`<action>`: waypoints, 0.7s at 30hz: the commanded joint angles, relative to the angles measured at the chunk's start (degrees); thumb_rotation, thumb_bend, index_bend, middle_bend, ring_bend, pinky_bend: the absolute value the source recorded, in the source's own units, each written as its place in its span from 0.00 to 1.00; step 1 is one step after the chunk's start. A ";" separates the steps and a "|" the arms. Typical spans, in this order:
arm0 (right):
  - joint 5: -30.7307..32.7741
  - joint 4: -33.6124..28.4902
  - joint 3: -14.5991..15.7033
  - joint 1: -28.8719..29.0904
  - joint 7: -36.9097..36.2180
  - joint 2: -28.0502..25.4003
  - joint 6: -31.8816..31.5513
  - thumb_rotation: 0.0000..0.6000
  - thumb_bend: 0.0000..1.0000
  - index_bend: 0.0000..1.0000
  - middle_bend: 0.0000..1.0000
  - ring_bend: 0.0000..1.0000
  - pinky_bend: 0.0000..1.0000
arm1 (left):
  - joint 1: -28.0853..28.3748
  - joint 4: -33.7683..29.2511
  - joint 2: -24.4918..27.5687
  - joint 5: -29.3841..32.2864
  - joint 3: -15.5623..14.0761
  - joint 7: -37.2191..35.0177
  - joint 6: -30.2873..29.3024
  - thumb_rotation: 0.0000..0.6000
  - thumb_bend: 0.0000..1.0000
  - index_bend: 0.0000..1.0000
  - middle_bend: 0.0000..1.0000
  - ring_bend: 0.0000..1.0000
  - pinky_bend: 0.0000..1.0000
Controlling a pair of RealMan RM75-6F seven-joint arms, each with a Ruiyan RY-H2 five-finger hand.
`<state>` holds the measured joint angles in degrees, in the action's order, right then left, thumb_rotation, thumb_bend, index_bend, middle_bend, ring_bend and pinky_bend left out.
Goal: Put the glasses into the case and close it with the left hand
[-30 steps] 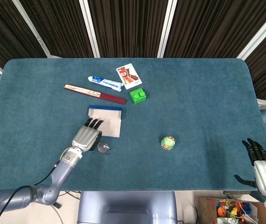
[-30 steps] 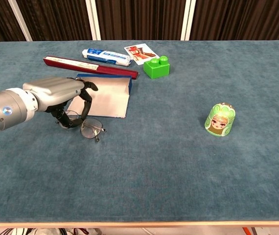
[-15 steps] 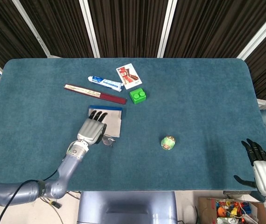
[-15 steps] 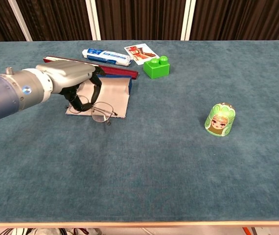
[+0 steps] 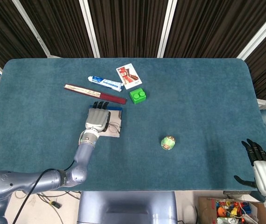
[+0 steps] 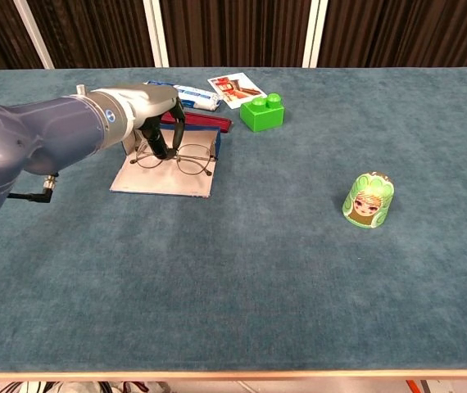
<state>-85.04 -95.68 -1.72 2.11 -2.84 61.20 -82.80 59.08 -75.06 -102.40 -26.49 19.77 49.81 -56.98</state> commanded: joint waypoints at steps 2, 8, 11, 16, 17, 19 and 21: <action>0.04 -0.03 -0.05 -0.01 -0.05 -0.03 -0.05 1.00 0.09 0.00 0.00 0.00 0.17 | 0.76 1.68 -0.89 1.44 0.54 -0.10 0.20 1.00 0.45 0.60 0.08 0.00 0.00; 0.13 -0.09 -0.08 -0.04 -0.18 -0.07 -0.05 1.00 0.09 0.00 0.00 0.00 0.17 | 1.48 4.37 -2.05 3.00 1.09 -0.32 -0.25 1.00 0.45 0.60 0.08 0.00 0.00; 0.18 -0.11 -0.09 -0.01 -0.21 -0.08 0.02 1.00 0.09 0.00 0.00 0.00 0.17 | 1.69 5.95 -2.58 3.81 1.45 -0.56 -0.40 1.00 0.45 0.60 0.08 0.00 0.00; 0.29 -0.22 -0.12 -0.02 -0.16 -0.10 0.04 1.00 0.09 0.00 0.00 0.00 0.17 | 2.10 8.73 -3.38 5.04 2.27 -1.19 0.11 1.00 0.45 0.60 0.08 0.00 0.00; 0.31 -0.23 -0.12 -0.02 -0.13 -0.10 0.05 1.00 0.09 0.00 0.00 0.00 0.17 | 2.18 9.26 -3.54 5.23 2.36 -1.27 0.24 1.00 0.45 0.60 0.08 0.00 0.00; 0.37 -0.26 -0.14 -0.03 -0.06 -0.08 0.05 1.00 0.09 0.00 0.00 0.00 0.17 | 2.30 10.46 -4.02 5.46 2.60 -1.73 0.51 1.00 0.45 0.60 0.08 0.00 0.00; 0.44 -0.27 -0.16 -0.04 -0.04 -0.07 0.07 1.00 0.09 0.00 0.00 0.00 0.17 | 2.35 11.33 -4.43 5.72 2.91 -2.26 0.82 1.00 0.45 0.60 0.08 0.00 0.00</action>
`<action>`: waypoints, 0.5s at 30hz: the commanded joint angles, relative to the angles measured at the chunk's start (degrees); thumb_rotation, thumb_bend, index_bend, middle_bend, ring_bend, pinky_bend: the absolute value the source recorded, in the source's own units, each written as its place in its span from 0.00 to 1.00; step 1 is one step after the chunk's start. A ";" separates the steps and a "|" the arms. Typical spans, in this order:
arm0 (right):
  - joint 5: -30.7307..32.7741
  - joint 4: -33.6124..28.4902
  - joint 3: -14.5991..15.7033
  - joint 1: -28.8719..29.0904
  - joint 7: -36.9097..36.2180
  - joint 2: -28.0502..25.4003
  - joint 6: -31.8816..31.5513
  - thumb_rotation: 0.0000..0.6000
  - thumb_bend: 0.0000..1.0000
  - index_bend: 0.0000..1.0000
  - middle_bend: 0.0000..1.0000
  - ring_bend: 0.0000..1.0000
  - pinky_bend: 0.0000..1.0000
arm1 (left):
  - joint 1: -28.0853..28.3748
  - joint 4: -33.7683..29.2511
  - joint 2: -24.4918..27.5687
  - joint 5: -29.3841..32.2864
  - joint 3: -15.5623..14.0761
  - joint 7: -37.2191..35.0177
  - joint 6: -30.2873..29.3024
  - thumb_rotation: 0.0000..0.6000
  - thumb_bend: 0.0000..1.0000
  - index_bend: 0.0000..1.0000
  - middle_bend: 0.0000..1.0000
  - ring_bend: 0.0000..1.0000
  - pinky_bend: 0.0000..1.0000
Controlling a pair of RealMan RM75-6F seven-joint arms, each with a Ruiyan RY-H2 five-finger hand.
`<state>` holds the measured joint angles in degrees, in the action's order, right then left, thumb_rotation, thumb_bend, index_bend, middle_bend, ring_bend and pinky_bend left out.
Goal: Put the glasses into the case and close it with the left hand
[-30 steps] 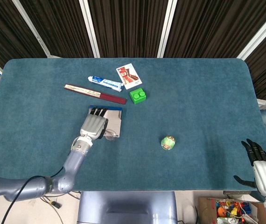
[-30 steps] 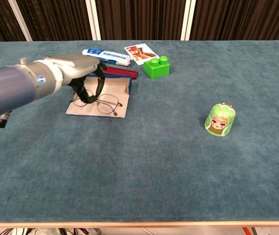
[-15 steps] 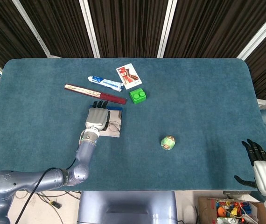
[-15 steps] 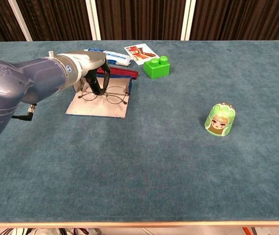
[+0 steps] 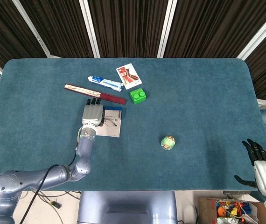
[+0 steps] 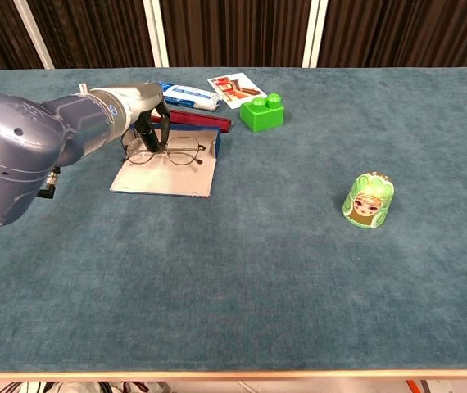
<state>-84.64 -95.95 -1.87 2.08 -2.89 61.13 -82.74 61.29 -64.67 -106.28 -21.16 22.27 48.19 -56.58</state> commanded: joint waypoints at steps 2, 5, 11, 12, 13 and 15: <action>0.14 -0.07 -0.03 -0.01 -0.02 0.00 0.04 1.00 0.09 0.00 0.00 0.00 0.17 | 0.25 1.79 -0.96 0.53 0.72 -1.21 0.84 1.00 0.45 0.60 0.08 0.00 0.00; 0.16 -0.06 -0.06 -0.01 -0.02 -0.01 0.04 1.00 0.09 0.00 0.00 0.00 0.17 | 0.48 2.96 -1.51 0.57 0.78 -1.39 1.05 1.00 0.45 0.60 0.08 0.00 0.00; 0.20 -0.07 -0.05 0.01 -0.13 -0.06 0.14 1.00 0.09 0.00 0.00 0.00 0.17 | 0.90 4.89 -2.47 0.89 1.10 -1.46 1.17 1.00 0.45 0.60 0.08 0.00 0.00; 0.23 -0.09 -0.05 0.01 -0.17 -0.08 0.18 1.00 0.09 0.00 0.00 0.00 0.17 | 1.05 5.39 -2.73 0.98 1.25 -1.46 1.13 1.00 0.45 0.60 0.08 0.00 0.00; 0.25 -0.11 -0.05 0.02 -0.18 -0.10 0.20 1.00 0.09 0.00 0.00 0.00 0.17 | 1.15 5.74 -2.90 1.04 1.34 -1.43 1.11 1.00 0.45 0.60 0.08 0.00 0.00; 0.28 -0.12 -0.07 0.02 -0.18 -0.11 0.21 1.00 0.09 0.00 0.00 0.00 0.17 | 1.42 6.59 -3.32 1.12 1.45 -1.18 1.04 1.00 0.45 0.60 0.08 0.00 0.00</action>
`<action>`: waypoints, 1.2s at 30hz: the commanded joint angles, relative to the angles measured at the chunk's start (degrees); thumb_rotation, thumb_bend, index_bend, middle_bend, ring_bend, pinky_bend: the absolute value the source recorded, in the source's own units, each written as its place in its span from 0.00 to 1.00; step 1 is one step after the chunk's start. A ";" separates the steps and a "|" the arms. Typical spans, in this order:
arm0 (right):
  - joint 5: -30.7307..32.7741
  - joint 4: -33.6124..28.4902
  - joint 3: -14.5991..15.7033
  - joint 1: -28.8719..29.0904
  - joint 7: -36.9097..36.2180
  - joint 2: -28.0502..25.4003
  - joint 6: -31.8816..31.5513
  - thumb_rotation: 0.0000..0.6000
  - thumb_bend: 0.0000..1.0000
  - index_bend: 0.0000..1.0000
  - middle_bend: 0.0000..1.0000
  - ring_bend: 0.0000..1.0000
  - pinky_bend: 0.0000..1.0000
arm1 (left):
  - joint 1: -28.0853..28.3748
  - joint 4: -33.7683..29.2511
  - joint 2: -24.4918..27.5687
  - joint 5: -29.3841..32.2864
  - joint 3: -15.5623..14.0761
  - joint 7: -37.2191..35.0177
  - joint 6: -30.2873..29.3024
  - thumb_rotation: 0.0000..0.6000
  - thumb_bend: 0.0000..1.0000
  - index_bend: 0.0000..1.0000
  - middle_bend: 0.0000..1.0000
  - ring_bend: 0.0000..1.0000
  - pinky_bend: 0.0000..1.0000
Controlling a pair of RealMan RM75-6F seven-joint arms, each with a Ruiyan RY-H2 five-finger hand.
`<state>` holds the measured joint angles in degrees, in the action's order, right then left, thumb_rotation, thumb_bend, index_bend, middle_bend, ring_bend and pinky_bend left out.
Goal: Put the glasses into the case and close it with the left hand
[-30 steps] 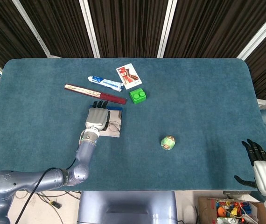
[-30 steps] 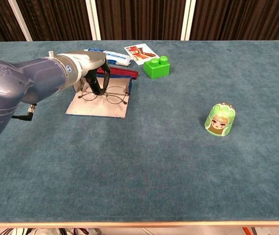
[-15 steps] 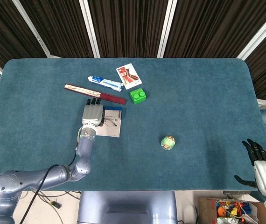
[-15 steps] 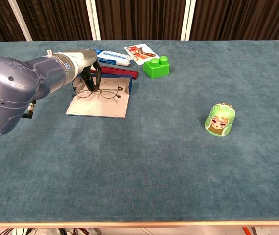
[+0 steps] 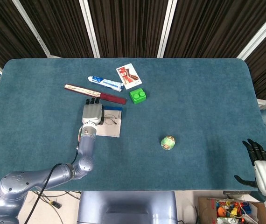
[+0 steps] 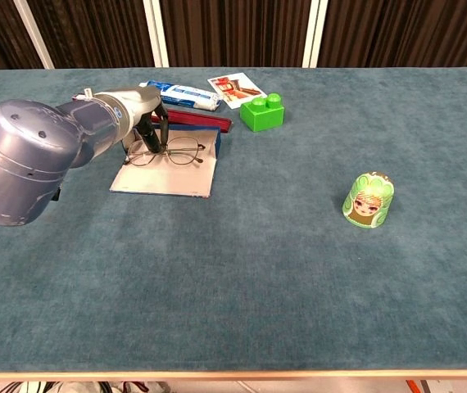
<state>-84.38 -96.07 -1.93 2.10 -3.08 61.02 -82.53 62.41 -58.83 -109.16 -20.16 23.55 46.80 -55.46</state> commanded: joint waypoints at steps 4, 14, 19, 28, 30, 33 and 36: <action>0.08 -0.01 -0.04 -0.02 0.02 0.02 -0.02 1.00 0.09 0.00 0.00 0.00 0.17 | 0.69 2.02 -1.16 0.06 0.57 0.25 -0.45 1.00 0.45 0.60 0.08 0.00 0.00; 0.28 -0.18 -0.03 0.02 -0.04 -0.12 0.22 1.00 0.09 0.00 0.00 0.00 0.17 | 1.62 4.68 -2.98 -0.57 1.48 0.15 -0.48 1.00 0.44 0.58 0.07 0.00 0.00; 0.29 -0.19 -0.02 0.05 -0.10 -0.16 0.32 1.00 0.09 0.00 0.00 0.00 0.17 | 1.51 5.17 -3.46 -1.04 1.35 0.33 -0.42 1.00 0.43 0.55 0.07 0.00 0.00; 0.39 -0.29 -0.03 0.06 -0.03 -0.25 0.40 1.00 0.09 0.00 0.00 0.00 0.17 | 1.36 4.66 -3.77 -1.95 1.31 0.71 -0.45 1.00 0.42 0.49 0.06 0.00 0.00; 0.42 -0.31 -0.03 0.05 0.01 -0.26 0.40 1.00 0.09 0.00 0.00 0.00 0.17 | 1.37 4.55 -3.79 -2.34 1.18 0.81 -0.71 1.00 0.42 0.48 0.06 0.00 0.00; 0.46 -0.34 -0.03 0.03 0.04 -0.30 0.41 1.00 0.09 0.00 0.00 0.00 0.17 | 1.28 4.17 -3.81 -3.11 1.11 0.76 -1.42 1.00 0.42 0.47 0.06 0.00 0.00; 0.58 -0.42 -0.05 0.07 0.13 -0.34 0.53 1.00 0.09 0.00 0.00 0.00 0.17 | 1.08 3.36 -3.56 -3.84 0.94 1.00 -2.29 1.00 0.42 0.47 0.06 0.00 0.00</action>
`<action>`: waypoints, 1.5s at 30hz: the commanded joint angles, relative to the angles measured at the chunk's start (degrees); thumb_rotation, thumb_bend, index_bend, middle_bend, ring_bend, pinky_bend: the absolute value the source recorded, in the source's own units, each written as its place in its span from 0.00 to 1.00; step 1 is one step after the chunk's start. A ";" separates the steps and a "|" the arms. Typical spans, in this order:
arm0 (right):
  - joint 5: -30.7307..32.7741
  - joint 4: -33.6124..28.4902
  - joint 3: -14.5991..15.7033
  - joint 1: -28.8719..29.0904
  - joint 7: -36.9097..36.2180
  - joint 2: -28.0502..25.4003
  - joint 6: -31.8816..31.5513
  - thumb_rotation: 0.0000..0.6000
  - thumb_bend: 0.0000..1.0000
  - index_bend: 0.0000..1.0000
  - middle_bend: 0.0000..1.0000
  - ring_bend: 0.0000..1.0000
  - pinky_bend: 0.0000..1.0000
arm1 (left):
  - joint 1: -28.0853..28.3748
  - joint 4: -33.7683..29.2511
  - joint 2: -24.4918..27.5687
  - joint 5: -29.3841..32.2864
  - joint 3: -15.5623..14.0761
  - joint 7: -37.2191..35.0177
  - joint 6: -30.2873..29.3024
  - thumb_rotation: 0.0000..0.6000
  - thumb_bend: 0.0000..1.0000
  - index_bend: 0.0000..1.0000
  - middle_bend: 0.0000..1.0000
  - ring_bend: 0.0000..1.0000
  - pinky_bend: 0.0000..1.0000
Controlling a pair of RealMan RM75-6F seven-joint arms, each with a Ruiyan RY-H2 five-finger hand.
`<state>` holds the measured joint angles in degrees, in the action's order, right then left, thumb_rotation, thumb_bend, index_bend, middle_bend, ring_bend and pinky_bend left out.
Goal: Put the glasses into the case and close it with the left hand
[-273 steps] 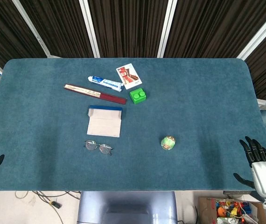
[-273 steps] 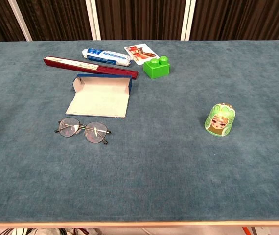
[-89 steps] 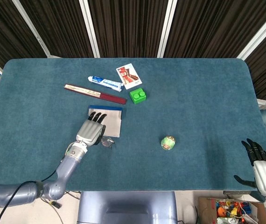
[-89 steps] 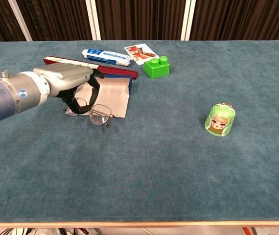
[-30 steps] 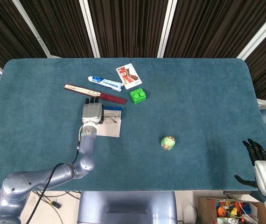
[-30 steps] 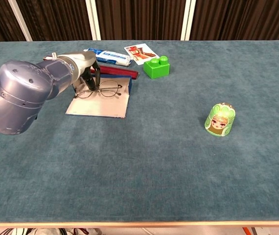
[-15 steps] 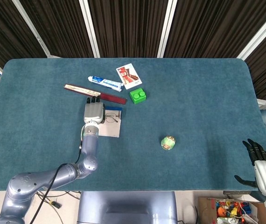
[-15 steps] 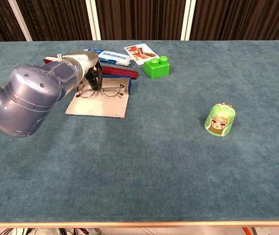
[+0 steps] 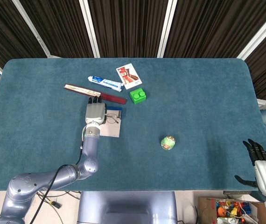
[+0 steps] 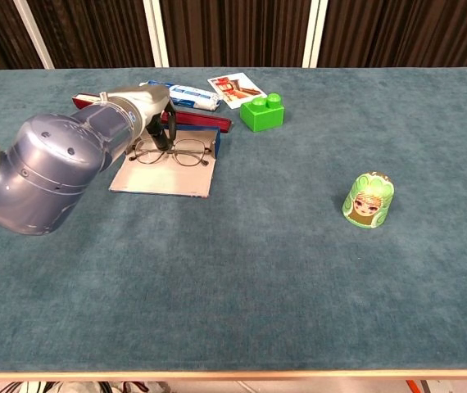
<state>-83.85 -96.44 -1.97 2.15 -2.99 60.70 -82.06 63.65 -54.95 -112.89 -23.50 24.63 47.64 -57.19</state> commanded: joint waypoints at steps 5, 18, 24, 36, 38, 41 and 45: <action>0.11 -0.10 -0.02 0.05 0.10 -0.06 0.14 1.00 0.09 0.00 0.00 0.00 0.17 | -0.93 -2.93 1.14 -1.99 -0.57 0.36 -2.52 1.00 0.42 0.46 0.06 0.00 0.00; 0.07 -0.17 -0.05 0.02 0.14 0.00 0.01 1.00 0.09 0.00 0.00 0.00 0.17 | -9.59 -24.42 12.06 -9.48 -3.98 -5.17 -8.83 1.00 0.43 0.24 0.15 0.02 0.00; 0.21 -0.34 -0.11 -0.03 0.46 0.14 -0.10 1.00 0.09 0.00 0.00 0.00 0.17 | -13.83 -34.34 18.40 -8.38 -6.15 -9.54 -4.08 1.00 0.47 0.03 0.30 0.19 0.19; 0.17 -0.31 -0.07 0.00 -0.04 0.00 0.07 1.00 0.09 0.00 0.00 0.00 0.17 | -15.03 -34.31 19.19 -9.19 -9.28 -12.46 -1.85 1.00 0.47 0.00 0.73 0.65 0.65; 0.10 -0.32 -0.01 0.04 -0.21 -0.10 0.20 1.00 0.10 0.00 0.00 0.00 0.17 | -14.86 -33.68 18.62 -9.31 -9.74 -12.43 -1.69 1.00 0.47 0.00 0.73 0.66 0.66; -0.11 -0.21 0.08 0.10 -0.32 -0.20 0.32 1.00 0.10 0.00 0.00 0.00 0.17 | -14.64 -32.47 17.41 -9.55 -10.24 -12.08 -2.60 1.00 0.47 0.00 0.74 0.67 0.66; -0.02 -0.23 0.08 0.13 -0.38 -0.26 0.43 1.00 0.09 0.00 0.00 0.00 0.17 | -14.05 -30.92 15.63 -8.85 -10.63 -11.44 -2.82 1.00 0.52 0.00 0.74 0.67 0.66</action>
<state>-83.87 -96.68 -1.89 2.28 -3.38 60.44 -81.63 49.38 -86.15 -96.92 -32.67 14.11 36.01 -60.09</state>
